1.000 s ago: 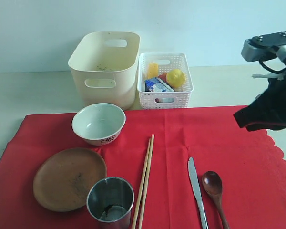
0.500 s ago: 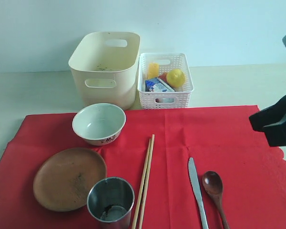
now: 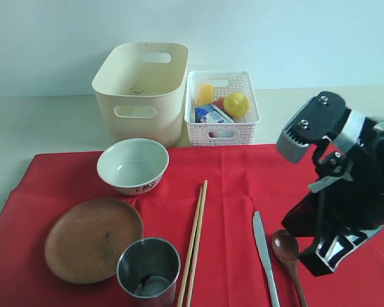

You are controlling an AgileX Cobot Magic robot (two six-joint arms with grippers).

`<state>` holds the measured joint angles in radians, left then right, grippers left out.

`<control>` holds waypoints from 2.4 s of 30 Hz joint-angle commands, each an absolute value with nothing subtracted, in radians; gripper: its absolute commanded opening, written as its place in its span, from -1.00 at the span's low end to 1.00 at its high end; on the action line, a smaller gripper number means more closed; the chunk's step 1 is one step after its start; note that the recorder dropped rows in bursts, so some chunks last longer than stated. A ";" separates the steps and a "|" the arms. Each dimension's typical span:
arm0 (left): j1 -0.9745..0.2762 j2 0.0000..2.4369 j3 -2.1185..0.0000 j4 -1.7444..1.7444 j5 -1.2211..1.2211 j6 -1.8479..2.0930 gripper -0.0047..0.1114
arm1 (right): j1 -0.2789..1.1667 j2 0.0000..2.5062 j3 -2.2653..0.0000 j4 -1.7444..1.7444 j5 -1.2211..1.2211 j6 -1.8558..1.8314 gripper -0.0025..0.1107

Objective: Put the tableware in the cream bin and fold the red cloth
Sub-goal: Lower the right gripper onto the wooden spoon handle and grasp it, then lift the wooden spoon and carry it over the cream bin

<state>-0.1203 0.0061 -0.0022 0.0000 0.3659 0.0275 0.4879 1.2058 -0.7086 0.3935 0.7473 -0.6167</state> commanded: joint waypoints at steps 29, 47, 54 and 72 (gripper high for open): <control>-0.118 0.000 0.000 -0.005 0.355 0.022 -0.92 | 0.495 1.655 -0.705 0.155 0.687 0.016 -0.32; -0.118 0.000 0.000 -0.005 0.355 0.022 -0.92 | 0.495 1.711 -0.705 0.237 0.682 0.070 -0.32; -0.118 0.000 0.000 -0.005 0.355 0.022 -0.92 | 0.495 1.755 -0.705 0.230 0.651 0.073 -0.40; -0.118 0.000 0.000 -0.005 0.355 0.022 -0.92 | 0.495 1.482 -0.705 0.177 0.598 0.077 -0.96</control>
